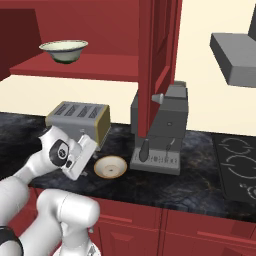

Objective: Pick up the bowls on the counter and stack them on top of one another in the open cabinet. Place the smaller bowl on top of the larger bowl.

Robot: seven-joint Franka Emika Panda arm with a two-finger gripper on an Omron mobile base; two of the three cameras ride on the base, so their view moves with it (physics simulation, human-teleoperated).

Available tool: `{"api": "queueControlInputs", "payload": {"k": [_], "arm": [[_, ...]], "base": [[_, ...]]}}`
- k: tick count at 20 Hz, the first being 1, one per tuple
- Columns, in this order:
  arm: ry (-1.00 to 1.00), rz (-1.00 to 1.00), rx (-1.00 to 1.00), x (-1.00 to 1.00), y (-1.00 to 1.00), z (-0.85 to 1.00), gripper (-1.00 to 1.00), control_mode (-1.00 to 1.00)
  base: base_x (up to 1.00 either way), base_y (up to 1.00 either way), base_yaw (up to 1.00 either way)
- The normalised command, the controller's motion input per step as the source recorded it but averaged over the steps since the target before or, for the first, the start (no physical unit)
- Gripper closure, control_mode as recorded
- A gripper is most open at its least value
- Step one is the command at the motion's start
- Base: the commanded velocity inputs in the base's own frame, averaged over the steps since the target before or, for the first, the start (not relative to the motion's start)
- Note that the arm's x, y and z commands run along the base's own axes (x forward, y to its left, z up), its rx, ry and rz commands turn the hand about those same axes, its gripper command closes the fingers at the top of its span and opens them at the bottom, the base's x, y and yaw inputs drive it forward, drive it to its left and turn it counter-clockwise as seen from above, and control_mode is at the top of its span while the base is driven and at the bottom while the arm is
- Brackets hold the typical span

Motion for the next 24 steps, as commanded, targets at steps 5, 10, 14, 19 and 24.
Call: {"api": "queueControlInputs", "payload": {"k": [5, 10, 14, 19, 24], "arm": [[-0.04, -0.10, 0.04, 0.24, 0.00, -0.40, -1.00, -1.00], [-0.06, -0.10, 0.05, 0.21, 0.00, -0.42, -1.00, -1.00], [-0.09, -0.10, 0.05, 0.13, -0.01, -0.43, -1.00, -1.00], [-0.09, -0.10, 0.04, 0.14, 0.00, -0.42, -1.00, -1.00], [-0.09, -0.12, 0.03, 0.20, 0.00, -0.41, -1.00, -1.00]], "base": [[0.00, 0.00, 0.00], [0.00, 0.00, 0.00], [0.00, 0.00, 0.00], [0.00, 0.00, 0.00], [0.00, 0.00, 0.00]]}}
